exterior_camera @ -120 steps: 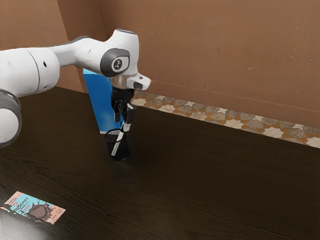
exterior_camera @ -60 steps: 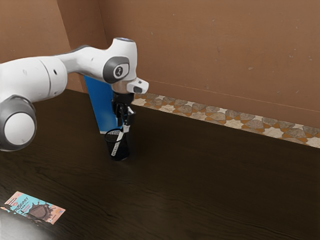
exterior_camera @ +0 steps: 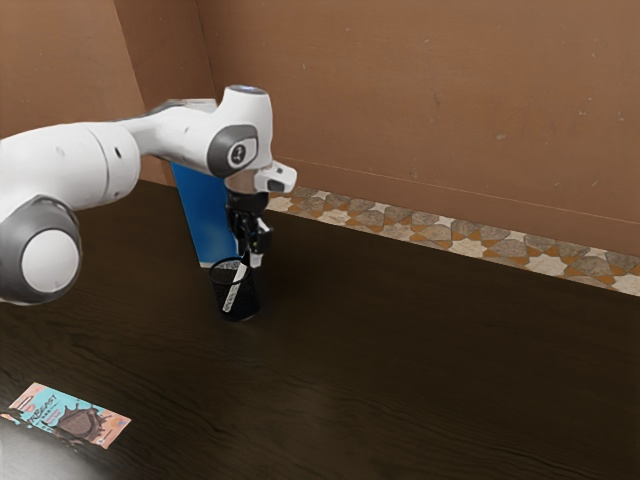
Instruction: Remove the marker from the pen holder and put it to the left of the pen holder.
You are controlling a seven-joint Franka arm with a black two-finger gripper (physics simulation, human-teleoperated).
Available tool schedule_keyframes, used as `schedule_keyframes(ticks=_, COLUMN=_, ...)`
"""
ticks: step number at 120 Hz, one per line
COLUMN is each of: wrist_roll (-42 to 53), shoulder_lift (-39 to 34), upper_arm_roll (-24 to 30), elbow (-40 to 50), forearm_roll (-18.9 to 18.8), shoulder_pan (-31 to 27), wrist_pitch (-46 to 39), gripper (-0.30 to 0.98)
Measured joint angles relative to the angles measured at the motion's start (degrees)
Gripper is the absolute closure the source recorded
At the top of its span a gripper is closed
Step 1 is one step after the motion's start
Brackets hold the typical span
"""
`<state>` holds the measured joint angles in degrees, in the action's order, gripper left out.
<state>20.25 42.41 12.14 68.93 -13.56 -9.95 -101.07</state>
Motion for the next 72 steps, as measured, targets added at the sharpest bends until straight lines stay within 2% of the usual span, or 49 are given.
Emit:
schedule_keyframes(ticks=44, wrist_roll=-0.25, shoulder_lift=-0.38, upper_arm_roll=-0.01, elbow=0.11, forearm_roll=0.13, shoulder_pan=-0.16, wrist_pitch=-1.61, gripper=0.61)
schedule_keyframes(ticks=72, wrist_roll=-0.15, shoulder_lift=-1.03, upper_arm_roll=0.05, elbow=0.51, forearm_roll=0.14, shoulder_pan=-0.18, wrist_pitch=1.62, gripper=0.68)
